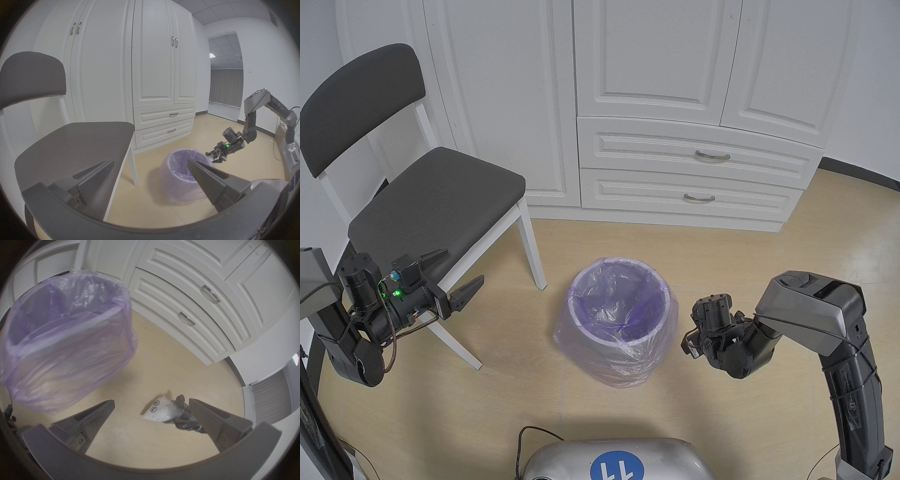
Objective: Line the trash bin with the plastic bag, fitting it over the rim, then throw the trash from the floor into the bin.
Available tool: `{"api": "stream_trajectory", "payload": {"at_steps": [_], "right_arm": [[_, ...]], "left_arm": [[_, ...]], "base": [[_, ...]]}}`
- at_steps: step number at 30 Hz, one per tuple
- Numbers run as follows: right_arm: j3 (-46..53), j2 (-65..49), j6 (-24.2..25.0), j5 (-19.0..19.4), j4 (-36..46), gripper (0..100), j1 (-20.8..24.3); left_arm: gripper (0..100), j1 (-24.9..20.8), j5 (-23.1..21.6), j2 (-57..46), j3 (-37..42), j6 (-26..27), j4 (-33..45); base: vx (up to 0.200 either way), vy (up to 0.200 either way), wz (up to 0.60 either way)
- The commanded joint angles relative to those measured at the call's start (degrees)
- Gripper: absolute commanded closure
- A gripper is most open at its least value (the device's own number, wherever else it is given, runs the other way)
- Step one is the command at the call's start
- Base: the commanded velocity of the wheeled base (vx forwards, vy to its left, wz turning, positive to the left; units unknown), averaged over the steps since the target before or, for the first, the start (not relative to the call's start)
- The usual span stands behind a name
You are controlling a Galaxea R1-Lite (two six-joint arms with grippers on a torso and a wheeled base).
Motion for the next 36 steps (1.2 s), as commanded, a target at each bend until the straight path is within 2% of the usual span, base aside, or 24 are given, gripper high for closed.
{"api": "stream_trajectory", "payload": {"at_steps": [1,7,8,11,17,28,31,36], "right_arm": [[12.1,-9.2,0.1,7.0,-5.0,0,4.6],[13.9,-11.2,1.4,12.6,-4.9,0,7.2],[13.9,-11.2,2.8,14.4,-4.8,0,8.1],[13.7,-11.0,4.4,15.9,-4.3,0,9.5],[11.8,-7.7,4.3,15.3,-4.1,0,9.8],[2.1,0.3,3.0,15.1,-2.6,0,5.6],[-4.7,0.9,3.2,15.3,6.7,0,3.7],[-9.6,1.5,3.0,15.9,13.2,0,1.2]], "left_arm": [[0,0.0,0.0,0.2,0.0,0.1,0.0],[0,0.0,0.0,0.3,-0.1,0.1,0.0],[0,0.0,0.0,0.3,-0.1,0.1,0.0],[0,0.0,0.0,0.3,-0.1,0.1,0.0],[0,0.0,0.0,0.4,-0.1,0.1,0.0],[0,0.0,0.0,1.0,-0.5,0.1,0.0],[0,0.0,0.0,1.5,-0.6,0.1,0.0],[0,0.0,0.0,1.7,-0.6,0.1,0.0]], "base": [[0.0,0.0,0.0],[0.0,0.0,0.0],[0.0,0.0,0.0],[0.0,0.0,0.0],[0.0,0.0,0.0],[0.0,0.0,0.0],[0.0,0.0,0.0],[0.0,0.0,0.0]]}}
